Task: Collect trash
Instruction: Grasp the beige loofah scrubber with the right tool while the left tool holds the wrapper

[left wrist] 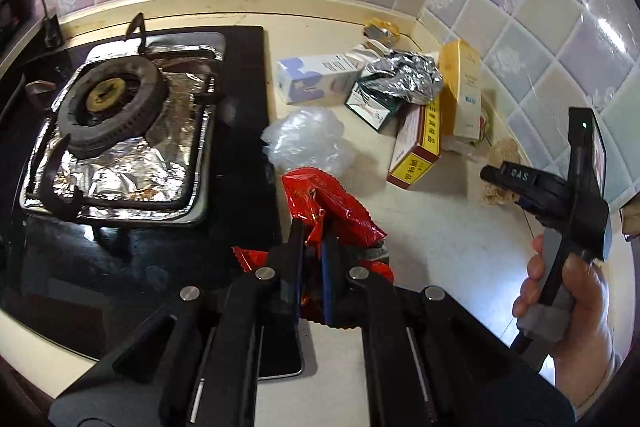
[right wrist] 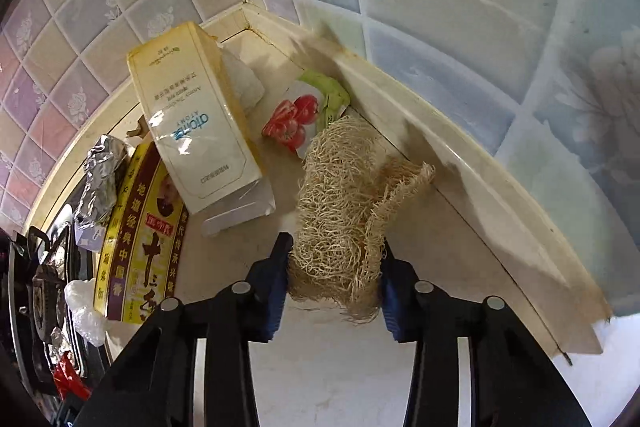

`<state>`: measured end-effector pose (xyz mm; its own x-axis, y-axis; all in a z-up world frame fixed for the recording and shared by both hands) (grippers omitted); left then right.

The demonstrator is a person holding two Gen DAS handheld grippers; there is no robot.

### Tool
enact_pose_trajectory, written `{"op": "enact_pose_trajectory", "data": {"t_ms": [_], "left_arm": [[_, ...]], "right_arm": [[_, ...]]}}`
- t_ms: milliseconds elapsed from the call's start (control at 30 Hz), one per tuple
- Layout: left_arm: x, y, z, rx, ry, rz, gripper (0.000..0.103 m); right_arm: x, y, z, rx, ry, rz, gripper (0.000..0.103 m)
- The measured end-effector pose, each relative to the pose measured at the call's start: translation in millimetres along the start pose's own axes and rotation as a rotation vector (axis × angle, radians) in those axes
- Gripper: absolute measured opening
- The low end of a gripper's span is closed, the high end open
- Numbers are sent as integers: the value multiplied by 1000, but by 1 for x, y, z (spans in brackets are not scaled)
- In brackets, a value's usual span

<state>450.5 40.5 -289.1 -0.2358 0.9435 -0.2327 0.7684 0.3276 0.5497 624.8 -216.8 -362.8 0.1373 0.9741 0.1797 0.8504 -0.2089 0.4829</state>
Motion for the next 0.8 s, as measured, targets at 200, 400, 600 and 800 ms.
{"op": "enact_pose_trajectory", "data": {"t_ms": [200, 400, 600, 800], "left_arm": [[8, -7, -29, -20, 0, 8, 5], [15, -26, -70, -34, -26, 28, 5], [19, -65, -118, -39, -83, 92, 5], [24, -126, -158, -29, -136, 188, 5]], "right_arm": [[19, -30, -38, -24, 104, -36, 33], [31, -86, -105, -55, 168, -65, 33], [36, -161, -182, -106, 178, -96, 33], [30, -261, -238, -112, 164, -126, 33]]}}
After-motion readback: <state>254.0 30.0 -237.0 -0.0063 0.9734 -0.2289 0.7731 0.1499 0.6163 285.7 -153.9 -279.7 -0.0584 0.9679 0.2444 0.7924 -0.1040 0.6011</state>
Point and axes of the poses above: each gripper's, at about its wrist camera, not at the fingertips, and z roughly the way its jaws point, x to its left, y to its top, the point moved 10 cm from there along z, roughly the way its jaws point, and after that the axes turned 2 degrees about -z, right-handed, at the moved point
